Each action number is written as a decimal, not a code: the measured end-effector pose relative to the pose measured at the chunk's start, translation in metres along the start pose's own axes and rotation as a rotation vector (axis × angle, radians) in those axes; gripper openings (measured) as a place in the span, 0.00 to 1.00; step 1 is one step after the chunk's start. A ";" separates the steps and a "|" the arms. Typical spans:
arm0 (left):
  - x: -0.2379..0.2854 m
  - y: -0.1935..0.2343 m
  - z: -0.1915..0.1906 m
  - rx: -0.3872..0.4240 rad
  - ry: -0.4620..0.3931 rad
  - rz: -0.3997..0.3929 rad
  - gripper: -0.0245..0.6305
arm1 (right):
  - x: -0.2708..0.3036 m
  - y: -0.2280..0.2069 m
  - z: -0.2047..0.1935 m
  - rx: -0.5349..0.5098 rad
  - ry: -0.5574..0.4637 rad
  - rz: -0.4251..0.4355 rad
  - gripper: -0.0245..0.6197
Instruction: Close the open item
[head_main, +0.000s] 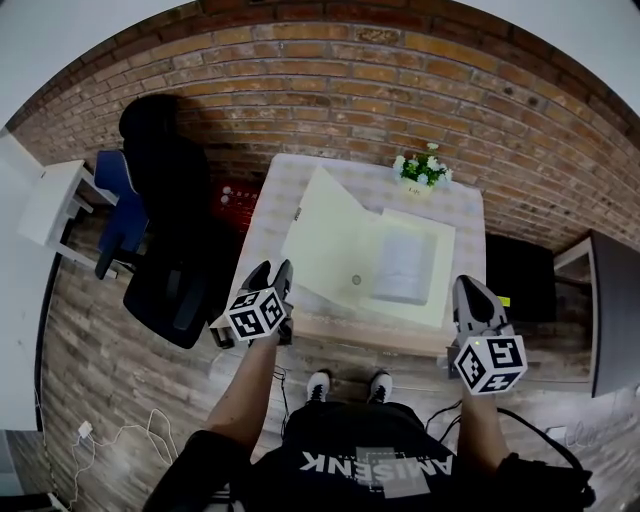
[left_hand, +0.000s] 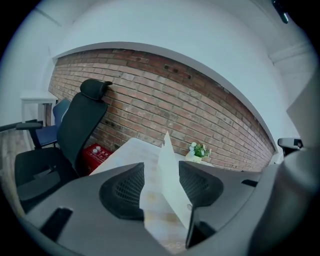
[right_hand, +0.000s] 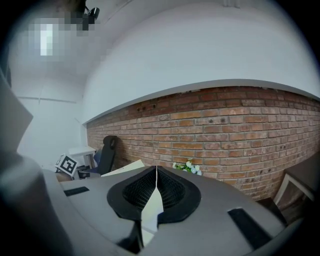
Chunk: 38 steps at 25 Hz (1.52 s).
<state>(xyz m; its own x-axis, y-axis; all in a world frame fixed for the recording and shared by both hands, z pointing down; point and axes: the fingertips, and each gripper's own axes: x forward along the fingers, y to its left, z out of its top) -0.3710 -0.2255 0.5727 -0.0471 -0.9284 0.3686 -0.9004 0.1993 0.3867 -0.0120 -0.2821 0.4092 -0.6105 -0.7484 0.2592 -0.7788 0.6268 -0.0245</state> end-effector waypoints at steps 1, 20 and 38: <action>0.003 -0.001 -0.003 -0.001 0.010 -0.004 0.36 | 0.001 0.000 -0.001 0.002 0.006 0.005 0.10; 0.017 -0.028 -0.021 -0.033 0.032 -0.118 0.09 | -0.017 -0.009 -0.021 0.039 0.018 -0.057 0.10; 0.005 -0.115 -0.013 0.109 0.011 -0.251 0.07 | -0.048 -0.040 -0.021 0.060 0.000 -0.143 0.10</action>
<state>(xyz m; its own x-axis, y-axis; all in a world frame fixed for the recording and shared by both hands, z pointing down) -0.2619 -0.2488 0.5411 0.1874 -0.9409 0.2822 -0.9247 -0.0720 0.3738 0.0513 -0.2665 0.4181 -0.4931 -0.8290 0.2638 -0.8648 0.5000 -0.0454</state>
